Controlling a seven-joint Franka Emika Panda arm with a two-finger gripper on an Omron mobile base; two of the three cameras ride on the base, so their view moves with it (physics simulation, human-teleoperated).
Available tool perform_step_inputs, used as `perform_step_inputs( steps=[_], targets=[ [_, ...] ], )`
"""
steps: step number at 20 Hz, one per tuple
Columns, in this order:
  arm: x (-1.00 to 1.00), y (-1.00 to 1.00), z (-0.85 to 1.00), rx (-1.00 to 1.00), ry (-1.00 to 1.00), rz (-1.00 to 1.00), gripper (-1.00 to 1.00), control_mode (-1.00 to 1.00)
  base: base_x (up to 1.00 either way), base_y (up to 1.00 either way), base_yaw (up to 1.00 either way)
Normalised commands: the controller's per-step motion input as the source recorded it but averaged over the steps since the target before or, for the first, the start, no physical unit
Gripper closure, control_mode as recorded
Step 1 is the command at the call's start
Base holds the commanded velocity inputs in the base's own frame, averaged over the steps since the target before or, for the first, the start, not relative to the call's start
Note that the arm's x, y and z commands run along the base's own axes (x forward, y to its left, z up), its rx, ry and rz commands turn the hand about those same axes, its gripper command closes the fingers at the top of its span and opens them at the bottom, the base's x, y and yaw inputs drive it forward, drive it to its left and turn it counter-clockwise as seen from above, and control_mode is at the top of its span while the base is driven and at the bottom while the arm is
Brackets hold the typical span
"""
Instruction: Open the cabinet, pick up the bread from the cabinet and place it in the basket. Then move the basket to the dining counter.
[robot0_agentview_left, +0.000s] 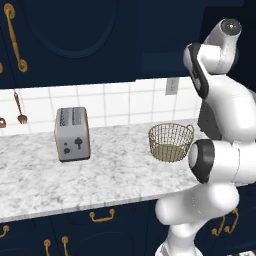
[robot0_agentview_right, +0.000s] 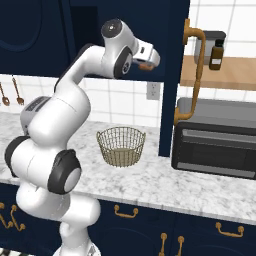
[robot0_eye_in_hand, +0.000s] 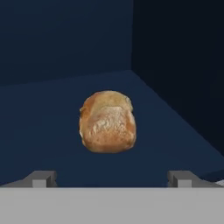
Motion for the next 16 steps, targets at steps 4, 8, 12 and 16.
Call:
perform_step_inputs(
  steps=[4, 8, 12, 16],
  targets=[
    [0.25, -0.05, -0.03, 0.0, 0.07, 0.02, -1.0, -1.0, 0.0, 0.0, 0.0],
    [0.35, -0.07, -0.11, 0.0, 0.0, 0.0, -1.0, -1.0, 0.0, 0.0, 0.0],
    [0.39, 0.0, -0.12, 0.0, 0.0, 0.0, -1.0, -1.0, 0.0, 0.0, 0.0],
    [0.38, -0.04, -0.1, 0.0, 0.0, 0.0, -1.0, -1.0, 0.0, 0.0, 0.0]
  ],
)
